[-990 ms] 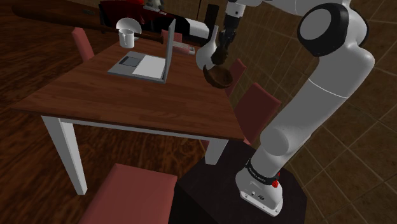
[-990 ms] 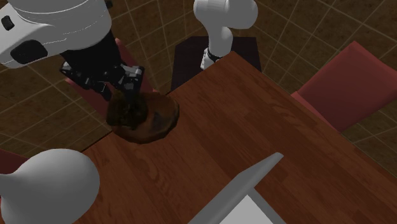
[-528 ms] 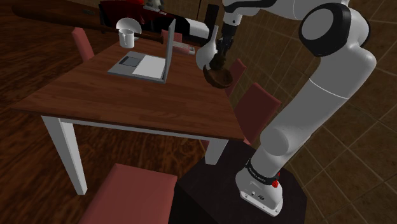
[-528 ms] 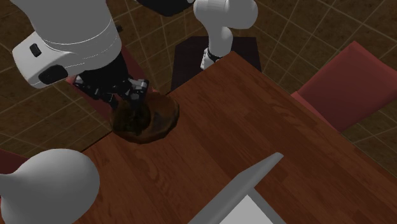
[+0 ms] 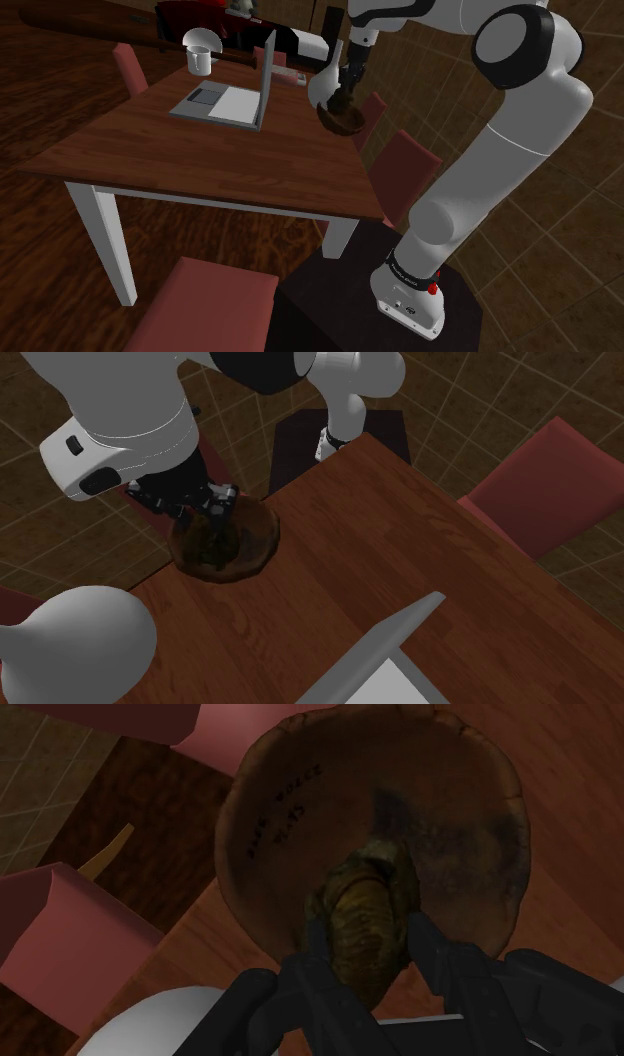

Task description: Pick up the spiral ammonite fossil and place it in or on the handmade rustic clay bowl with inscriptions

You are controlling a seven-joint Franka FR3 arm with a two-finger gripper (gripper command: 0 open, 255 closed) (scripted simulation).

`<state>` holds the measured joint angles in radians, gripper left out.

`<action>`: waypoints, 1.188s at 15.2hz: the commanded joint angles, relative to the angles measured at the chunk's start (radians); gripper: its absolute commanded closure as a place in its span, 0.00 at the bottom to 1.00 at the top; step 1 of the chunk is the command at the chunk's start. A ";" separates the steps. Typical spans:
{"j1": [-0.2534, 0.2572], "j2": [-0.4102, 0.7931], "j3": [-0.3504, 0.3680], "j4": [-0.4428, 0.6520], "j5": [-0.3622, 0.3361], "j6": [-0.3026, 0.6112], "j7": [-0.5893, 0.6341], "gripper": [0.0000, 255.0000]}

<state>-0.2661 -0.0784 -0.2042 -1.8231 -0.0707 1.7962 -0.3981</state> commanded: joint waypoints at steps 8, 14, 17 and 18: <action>0.000 0.000 0.000 0.000 0.000 0.000 0.000 0.00; 0.003 0.008 0.004 0.136 0.003 -0.128 -0.003 0.00; 0.003 0.008 0.004 0.136 0.003 -0.128 -0.003 0.00; 0.003 0.008 0.004 0.136 0.003 -0.128 -0.003 0.00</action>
<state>-0.2629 -0.0706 -0.2006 -1.6874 -0.0677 1.6684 -0.4006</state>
